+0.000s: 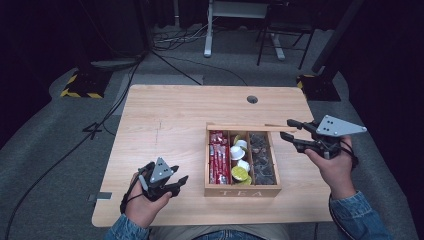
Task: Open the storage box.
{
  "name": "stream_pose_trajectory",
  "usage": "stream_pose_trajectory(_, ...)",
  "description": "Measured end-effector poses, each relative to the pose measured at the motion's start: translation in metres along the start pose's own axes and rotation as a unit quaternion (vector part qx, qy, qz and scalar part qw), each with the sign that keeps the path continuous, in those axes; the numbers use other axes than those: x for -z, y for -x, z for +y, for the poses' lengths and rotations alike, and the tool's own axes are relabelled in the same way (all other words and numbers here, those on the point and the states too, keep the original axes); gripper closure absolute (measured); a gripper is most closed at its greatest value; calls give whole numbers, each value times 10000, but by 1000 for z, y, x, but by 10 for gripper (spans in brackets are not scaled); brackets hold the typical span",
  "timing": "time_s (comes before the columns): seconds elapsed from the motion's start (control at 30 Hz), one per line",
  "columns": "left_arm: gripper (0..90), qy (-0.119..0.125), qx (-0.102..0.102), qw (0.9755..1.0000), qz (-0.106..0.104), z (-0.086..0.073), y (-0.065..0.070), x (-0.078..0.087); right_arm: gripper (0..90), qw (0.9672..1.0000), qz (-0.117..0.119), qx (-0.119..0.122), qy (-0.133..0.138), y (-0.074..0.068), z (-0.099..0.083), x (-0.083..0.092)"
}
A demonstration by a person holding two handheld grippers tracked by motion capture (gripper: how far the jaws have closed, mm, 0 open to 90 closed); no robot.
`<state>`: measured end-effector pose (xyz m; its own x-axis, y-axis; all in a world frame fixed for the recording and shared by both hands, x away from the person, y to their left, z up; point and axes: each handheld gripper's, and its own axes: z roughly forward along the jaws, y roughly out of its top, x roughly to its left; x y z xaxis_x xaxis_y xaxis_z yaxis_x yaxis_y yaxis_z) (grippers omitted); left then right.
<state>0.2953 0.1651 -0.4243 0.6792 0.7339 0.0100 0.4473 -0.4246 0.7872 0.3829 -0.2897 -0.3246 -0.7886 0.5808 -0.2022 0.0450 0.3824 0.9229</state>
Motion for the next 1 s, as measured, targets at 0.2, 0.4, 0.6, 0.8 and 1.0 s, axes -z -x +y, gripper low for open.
stream_pose_trajectory(0.2,502,-75,175,9998,103,-7,-13,0,533,10000,-37,-42,52,10,8,-5)
stream_pose_trajectory(0.4,472,-130,197,9996,152,-9,-21,-1,536,9999,-74,-121,72,21,16,-11)
stream_pose_trajectory(0.6,464,-186,192,9996,101,-8,-24,-3,539,9997,-147,-194,43,34,26,-19)
stream_pose_trajectory(0.8,463,-224,173,9995,138,-10,-27,0,555,9996,-258,-128,-58,42,35,-26)
stream_pose_trajectory(1.0,453,-360,192,9986,347,-20,-34,3,555,9994,-276,-215,-29,54,41,-36)
